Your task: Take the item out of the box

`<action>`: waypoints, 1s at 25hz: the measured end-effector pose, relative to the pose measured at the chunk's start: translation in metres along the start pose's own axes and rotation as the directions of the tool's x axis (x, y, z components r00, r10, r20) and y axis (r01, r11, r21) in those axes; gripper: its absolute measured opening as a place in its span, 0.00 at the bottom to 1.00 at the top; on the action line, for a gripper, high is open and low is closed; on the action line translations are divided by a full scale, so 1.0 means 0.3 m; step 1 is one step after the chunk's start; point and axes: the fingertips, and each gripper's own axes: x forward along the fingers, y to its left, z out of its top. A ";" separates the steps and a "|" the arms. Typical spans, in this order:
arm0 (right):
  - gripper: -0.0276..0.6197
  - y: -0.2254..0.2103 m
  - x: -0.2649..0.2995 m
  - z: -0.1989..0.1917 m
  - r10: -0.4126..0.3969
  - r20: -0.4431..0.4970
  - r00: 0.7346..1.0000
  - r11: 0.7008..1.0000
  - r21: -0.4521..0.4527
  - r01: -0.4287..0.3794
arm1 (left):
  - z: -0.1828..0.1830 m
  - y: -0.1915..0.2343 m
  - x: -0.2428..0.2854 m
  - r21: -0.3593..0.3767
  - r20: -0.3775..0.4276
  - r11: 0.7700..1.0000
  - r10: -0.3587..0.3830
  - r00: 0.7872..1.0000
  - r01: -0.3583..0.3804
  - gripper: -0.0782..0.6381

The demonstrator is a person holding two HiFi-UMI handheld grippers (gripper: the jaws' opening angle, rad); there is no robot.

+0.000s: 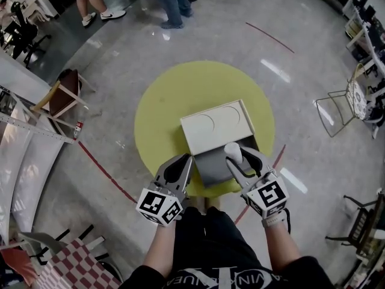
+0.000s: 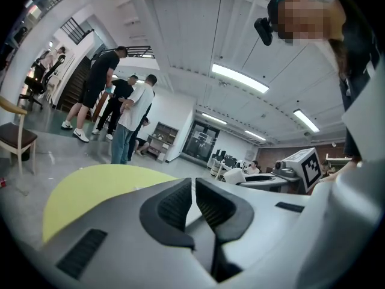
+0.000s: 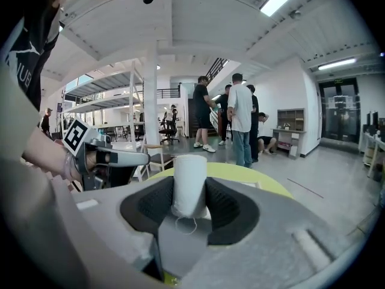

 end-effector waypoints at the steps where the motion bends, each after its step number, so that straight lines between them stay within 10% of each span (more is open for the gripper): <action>1: 0.29 -0.004 -0.005 0.011 -0.009 0.008 1.000 1.000 0.003 0.009 | 0.011 0.001 0.001 0.003 0.004 1.000 0.001 1.000 -0.001 0.14; 25: 0.29 -0.045 -0.080 0.227 -0.097 0.165 0.982 0.995 0.021 0.095 | 0.204 -0.022 -0.002 0.069 0.075 0.997 -0.023 0.997 0.018 0.14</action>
